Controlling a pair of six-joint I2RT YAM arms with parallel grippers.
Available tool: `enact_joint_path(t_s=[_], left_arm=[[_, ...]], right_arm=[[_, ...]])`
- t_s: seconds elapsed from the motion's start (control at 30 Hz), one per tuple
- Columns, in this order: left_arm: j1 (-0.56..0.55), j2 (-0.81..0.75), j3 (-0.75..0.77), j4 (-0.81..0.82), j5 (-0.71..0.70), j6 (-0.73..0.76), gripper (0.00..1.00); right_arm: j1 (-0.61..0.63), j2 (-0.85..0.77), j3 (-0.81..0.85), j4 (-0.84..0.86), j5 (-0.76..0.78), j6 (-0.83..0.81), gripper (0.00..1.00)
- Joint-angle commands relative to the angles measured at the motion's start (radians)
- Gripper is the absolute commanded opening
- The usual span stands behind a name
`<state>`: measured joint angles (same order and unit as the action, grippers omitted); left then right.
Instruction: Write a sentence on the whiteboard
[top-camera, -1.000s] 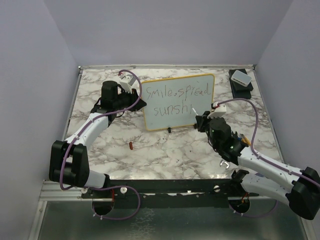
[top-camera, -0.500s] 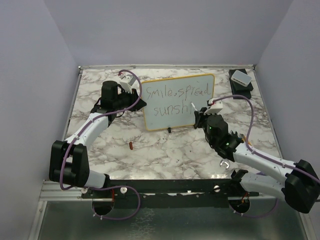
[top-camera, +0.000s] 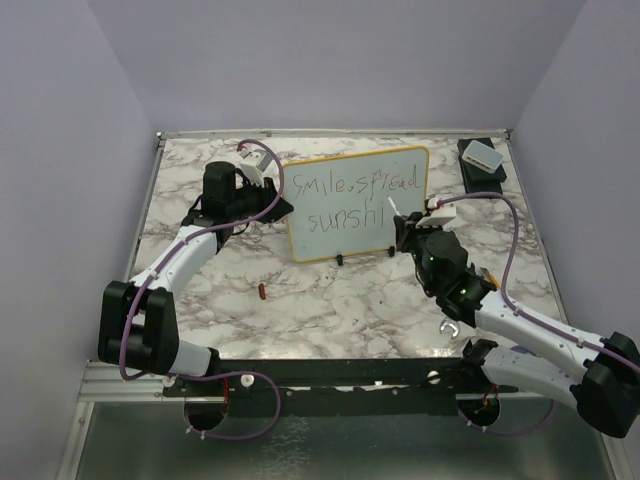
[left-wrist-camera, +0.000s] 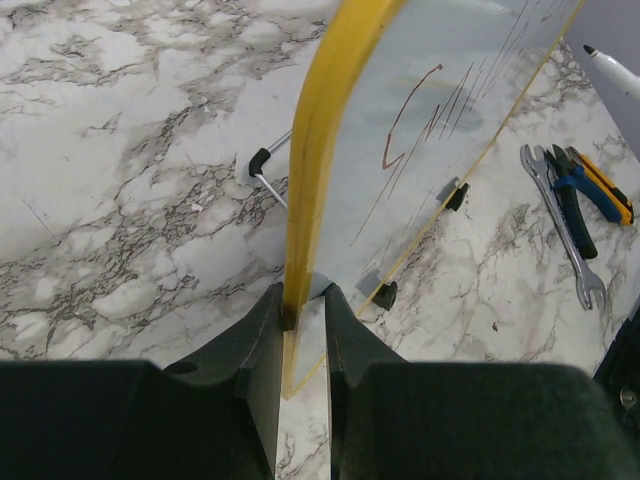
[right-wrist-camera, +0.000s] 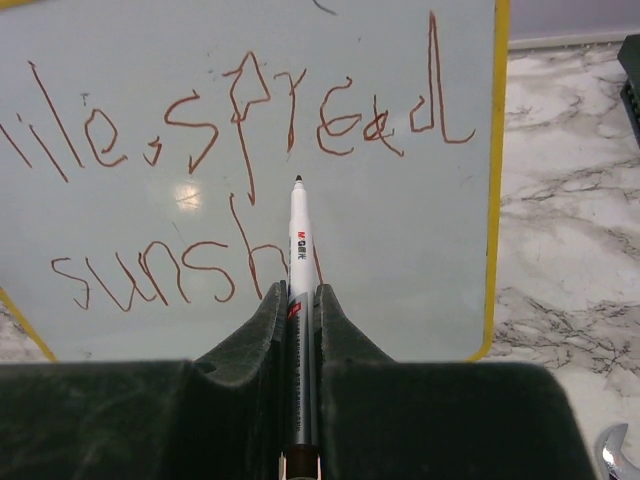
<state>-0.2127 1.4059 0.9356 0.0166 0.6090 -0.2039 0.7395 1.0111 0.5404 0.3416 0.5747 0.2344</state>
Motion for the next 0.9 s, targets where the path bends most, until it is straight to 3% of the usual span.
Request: enact_joint_path(t_s=[0.0, 0.6, 0.87], left_arm=[[-0.007, -0.019, -0.003, -0.014, -0.029, 0.003, 0.09], [-0.007, -0.02, -0.004, -0.015, -0.031, 0.003, 0.09], [-0.007, -0.016, -0.003, -0.014, -0.029, 0.003, 0.09]], right_arm=[[-0.003, -0.043, -0.008, -0.071, 0.036, 0.005, 0.01], [-0.046, 0.067, -0.062, 0.003, 0.016, 0.01, 0.01], [-0.048, 0.074, -0.078, -0.069, -0.002, 0.091, 0.01]])
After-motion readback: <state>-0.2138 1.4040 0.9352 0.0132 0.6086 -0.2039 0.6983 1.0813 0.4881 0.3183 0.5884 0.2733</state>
